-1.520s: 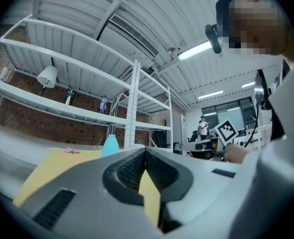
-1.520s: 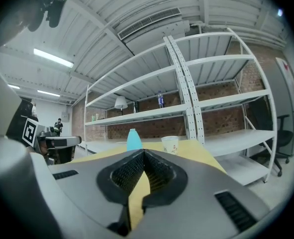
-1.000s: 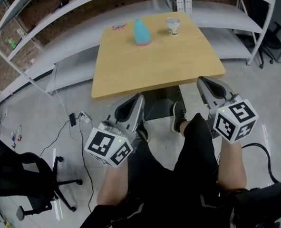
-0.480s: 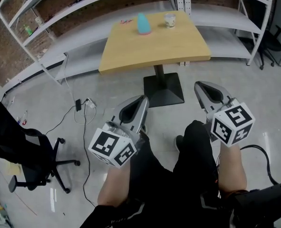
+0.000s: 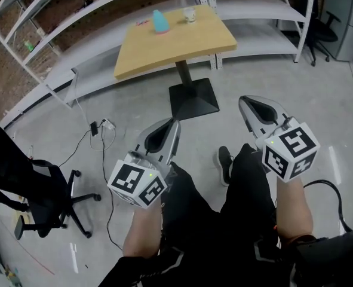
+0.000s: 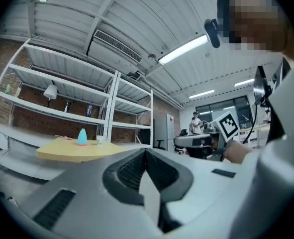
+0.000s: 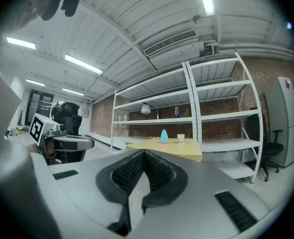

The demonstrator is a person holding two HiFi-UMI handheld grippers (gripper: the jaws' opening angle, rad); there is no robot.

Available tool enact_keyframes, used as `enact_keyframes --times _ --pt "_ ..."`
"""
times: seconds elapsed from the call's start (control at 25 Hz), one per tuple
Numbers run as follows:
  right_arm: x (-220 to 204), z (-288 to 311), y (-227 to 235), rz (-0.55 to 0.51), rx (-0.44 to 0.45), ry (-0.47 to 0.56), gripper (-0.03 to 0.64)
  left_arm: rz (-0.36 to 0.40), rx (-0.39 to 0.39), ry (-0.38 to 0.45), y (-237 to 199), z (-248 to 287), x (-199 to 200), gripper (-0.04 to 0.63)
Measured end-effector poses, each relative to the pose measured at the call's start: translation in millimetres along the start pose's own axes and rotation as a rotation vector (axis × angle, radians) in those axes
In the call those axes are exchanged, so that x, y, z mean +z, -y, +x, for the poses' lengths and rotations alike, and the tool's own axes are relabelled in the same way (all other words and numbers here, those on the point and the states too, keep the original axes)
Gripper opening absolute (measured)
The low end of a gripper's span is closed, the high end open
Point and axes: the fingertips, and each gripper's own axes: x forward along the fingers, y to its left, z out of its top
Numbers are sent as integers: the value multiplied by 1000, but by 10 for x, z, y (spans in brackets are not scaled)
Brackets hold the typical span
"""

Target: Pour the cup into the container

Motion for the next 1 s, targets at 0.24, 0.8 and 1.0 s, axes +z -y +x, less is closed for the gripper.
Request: enact_keyframes --times 0.24,0.8,1.0 --pt "-256 -581 -349 21 -1 -46 0 -20 -15 -27 492 -421 -124 2" --pt "-336 -1794 -1133 29 -8 -40 0 -50 1 -48 1421 -1559 -277 2" --pt "-271 -2314 -1432 29 -16 -29 0 -49 -30 -52 1878 -1938 -251 2"
